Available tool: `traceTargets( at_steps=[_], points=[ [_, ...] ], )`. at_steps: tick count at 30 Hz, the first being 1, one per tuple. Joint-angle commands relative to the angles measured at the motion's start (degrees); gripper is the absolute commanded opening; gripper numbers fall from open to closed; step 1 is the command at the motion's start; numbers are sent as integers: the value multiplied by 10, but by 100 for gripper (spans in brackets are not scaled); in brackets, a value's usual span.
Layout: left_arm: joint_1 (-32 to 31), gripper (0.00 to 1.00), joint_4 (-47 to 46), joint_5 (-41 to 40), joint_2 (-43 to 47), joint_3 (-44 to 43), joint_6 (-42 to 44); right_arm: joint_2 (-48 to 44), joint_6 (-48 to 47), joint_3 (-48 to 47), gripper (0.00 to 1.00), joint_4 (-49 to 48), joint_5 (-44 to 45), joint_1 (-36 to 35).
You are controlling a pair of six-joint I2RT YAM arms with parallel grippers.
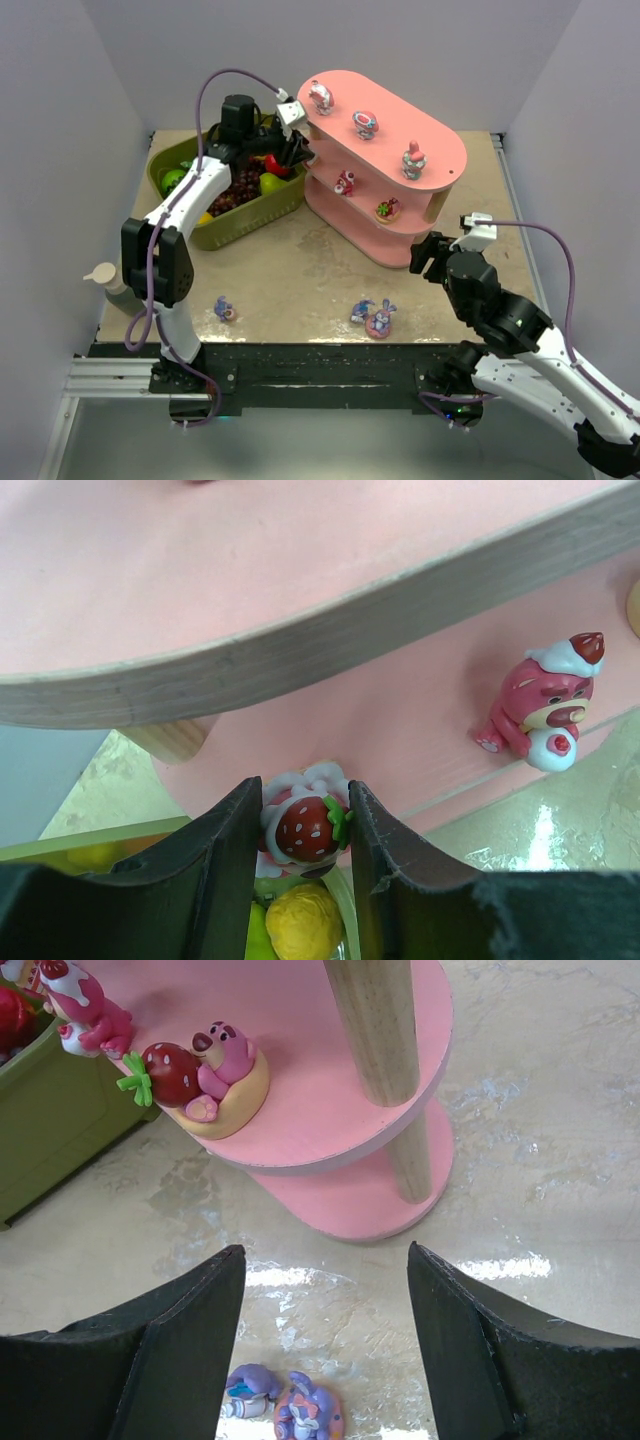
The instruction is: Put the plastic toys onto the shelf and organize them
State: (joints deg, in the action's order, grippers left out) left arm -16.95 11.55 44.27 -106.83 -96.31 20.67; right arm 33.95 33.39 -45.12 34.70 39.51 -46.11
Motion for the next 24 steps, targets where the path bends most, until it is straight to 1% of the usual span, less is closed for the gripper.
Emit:
traceTargets(
  at_steps=[1,8,12,18,19,20,22,23,24],
  points=[
    [4,37,40,14,-10,-30,19,-5,7,-12,70,-18,5,1],
    [5,38,74,2,-11,-34,44,1,8,-8,70,-23,3,1],
    [4,39,84,12,-20,-42,50,2,7,-3,70,-32,-1,1],
    [4,40,69,13,-33,-42,37,10,10,-2,70,-31,-2,1],
    [4,41,62,11,-33,-40,28,11,10,-2,70,-33,-2,1],
    [4,45,46,11,-32,-35,24,10,10,-2,70,-34,-3,1],
    [4,47,29,10,-32,-24,9,10,10,-1,70,-32,-3,1],
    [4,50,13,10,-30,-20,3,10,11,-1,70,-33,-3,1],
    [4,51,5,10,-30,-12,-1,10,11,-1,70,-33,-3,1]
  ],
)
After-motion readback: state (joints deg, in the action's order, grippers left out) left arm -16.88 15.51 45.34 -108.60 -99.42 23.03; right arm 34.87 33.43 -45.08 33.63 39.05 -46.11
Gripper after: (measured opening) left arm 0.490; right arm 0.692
